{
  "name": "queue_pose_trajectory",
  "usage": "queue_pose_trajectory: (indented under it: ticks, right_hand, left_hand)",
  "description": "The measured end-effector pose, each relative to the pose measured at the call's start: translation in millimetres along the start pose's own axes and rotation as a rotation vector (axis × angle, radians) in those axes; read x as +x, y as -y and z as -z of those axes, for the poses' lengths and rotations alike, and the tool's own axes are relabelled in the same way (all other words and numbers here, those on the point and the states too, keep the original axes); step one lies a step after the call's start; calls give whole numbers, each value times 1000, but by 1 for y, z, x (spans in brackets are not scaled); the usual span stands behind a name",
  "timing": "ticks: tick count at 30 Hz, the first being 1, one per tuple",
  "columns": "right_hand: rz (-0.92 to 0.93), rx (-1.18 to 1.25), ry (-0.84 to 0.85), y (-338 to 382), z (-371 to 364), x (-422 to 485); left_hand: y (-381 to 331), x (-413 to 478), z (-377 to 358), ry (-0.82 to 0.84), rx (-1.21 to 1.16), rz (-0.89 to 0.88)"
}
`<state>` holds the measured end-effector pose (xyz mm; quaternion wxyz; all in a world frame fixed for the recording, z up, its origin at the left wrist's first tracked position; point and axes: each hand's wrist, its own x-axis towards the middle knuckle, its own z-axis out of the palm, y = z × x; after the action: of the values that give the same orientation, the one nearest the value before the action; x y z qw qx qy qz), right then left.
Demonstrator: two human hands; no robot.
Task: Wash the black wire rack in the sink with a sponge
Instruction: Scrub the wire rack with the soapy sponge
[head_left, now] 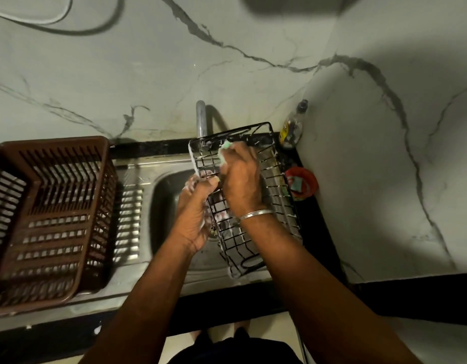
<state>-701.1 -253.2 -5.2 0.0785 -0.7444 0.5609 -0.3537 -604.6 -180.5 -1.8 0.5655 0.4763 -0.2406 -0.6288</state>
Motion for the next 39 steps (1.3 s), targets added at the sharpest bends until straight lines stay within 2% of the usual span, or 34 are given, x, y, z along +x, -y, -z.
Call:
queue_pose_trajectory:
  ticks: [3, 6, 7, 10, 11, 13, 14, 17, 18, 21, 24, 25, 28, 32, 35, 36, 38, 39]
  right_hand:
    - [195, 11, 39, 3, 0, -6]
    - [-38, -10, -59, -11, 5, 4]
    - [-38, -12, -52, -8, 5, 3]
    - [204, -49, 38, -2, -2, -1]
    - [183, -64, 31, -5, -1, 2]
    - [0, -73, -38, -10, 1, 8]
    - [-32, -69, -53, -8, 1, 8]
    - [178, -97, 30, -2, -5, 2]
    - [190, -122, 28, -6, -5, 2]
    - [-12, -129, -43, -9, -5, 6]
    - [176, -142, 19, -4, -9, 1]
    - [161, -141, 2, -6, -8, 2]
    - [-54, -97, -77, -7, -6, 11]
    - [164, -63, 9, -5, -15, 5]
    - [-60, 9, -95, -13, -10, 11]
    - [-36, -9, -104, -10, -9, 10]
    - [152, -61, -66, -3, -9, 4]
    - [170, -81, -53, -1, -8, 2]
  left_hand:
    - [-3, 2, 2, -17, -26, -11]
    - [-5, 3, 6, -48, -22, -16]
    - [-6, 4, 7, -40, -17, -24]
    - [-3, 8, 8, -24, 10, -23]
    - [-2, 8, 9, -22, 0, -13]
    - [-2, 7, 9, -25, -21, -3]
    - [-2, 7, 9, -37, -19, -3]
    - [0, 9, 10, -57, -25, -22]
    - [0, 10, 10, -62, -26, -21]
    - [-1, 12, 13, -77, -26, -8]
    - [1, 15, 17, -83, -40, 11]
    - [2, 14, 17, -90, -45, 20]
    - [3, 12, 15, -62, -38, 17]
    - [4, 11, 16, -39, -81, -12]
    - [4, 12, 17, -38, -47, 7]
    - [4, 10, 15, -22, -44, 7]
    - [1, 6, 8, 2, -66, 1]
    - [0, 5, 6, 3, -83, -4]
